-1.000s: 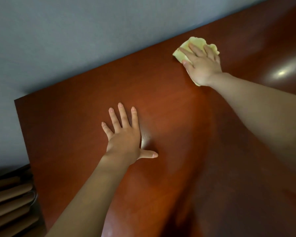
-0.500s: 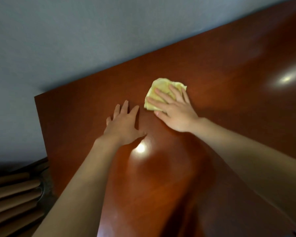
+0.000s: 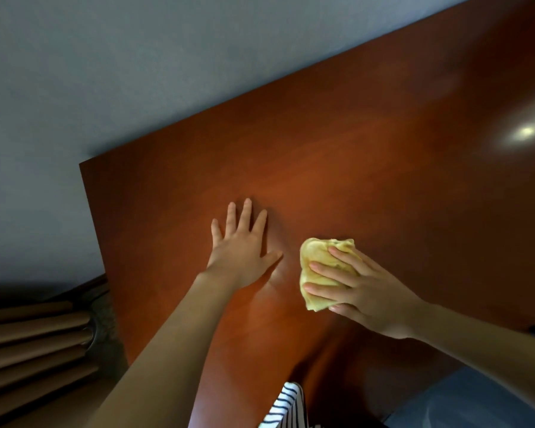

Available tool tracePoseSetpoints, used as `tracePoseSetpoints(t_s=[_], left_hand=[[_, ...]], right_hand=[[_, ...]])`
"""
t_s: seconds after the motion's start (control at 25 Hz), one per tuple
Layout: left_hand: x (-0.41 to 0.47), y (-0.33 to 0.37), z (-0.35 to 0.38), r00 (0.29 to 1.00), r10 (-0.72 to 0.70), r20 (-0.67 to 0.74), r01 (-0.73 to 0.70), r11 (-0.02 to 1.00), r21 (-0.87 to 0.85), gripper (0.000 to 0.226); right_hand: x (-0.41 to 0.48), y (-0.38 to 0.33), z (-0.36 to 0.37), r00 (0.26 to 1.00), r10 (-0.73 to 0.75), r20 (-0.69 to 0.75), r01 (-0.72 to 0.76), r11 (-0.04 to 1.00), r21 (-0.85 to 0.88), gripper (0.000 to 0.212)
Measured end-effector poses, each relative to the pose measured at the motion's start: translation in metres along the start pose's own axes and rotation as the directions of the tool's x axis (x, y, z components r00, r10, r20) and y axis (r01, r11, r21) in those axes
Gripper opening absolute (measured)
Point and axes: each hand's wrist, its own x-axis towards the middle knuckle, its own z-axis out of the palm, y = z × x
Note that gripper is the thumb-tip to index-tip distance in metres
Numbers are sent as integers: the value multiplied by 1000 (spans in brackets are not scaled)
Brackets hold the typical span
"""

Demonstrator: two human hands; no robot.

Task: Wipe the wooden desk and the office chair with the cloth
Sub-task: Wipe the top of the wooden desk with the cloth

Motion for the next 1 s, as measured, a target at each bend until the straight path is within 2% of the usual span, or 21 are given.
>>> tracePoseSetpoints(t_s=[0.2,0.28,0.4,0.56,0.64,0.72,0.8,0.84,0.88,1.0], left_hand=[[-15,21,20,997,-14,73,9,998,69,105],[-16,24,25,994,-37,103,28,996,89,117],[-14,29,30,991,-67,113,53,991,125,129],[-12,31,31,989,-83,125,66,989,135,132],[-12,31,30,987,-86,134,68,988,140,133],[-11,31,31,986,-89,138,69,988,141,133],[-11,31,31,986,-90,139,71,988,136,133],[-10,31,31,986,-92,141,73,988,138,133],[-10,32,31,985,-94,143,74,987,143,133],[-10,32,29,983,-100,154,78,986,145,133]], right_hand=[[-33,51,-12,995,39,89,-30,995,-92,48],[-27,79,-19,983,137,123,-123,986,-117,49],[-1,116,-32,942,321,102,-317,947,-58,48],[60,157,-48,895,427,129,-434,901,23,51],[96,169,-53,845,504,179,-521,851,64,49],[130,164,-55,756,624,199,-650,752,112,48],[152,147,-52,660,732,169,-751,631,195,49],[156,137,-49,641,753,146,-762,605,230,49],[155,128,-46,653,747,123,-749,614,247,49],[136,108,-37,763,644,61,-639,736,224,48]])
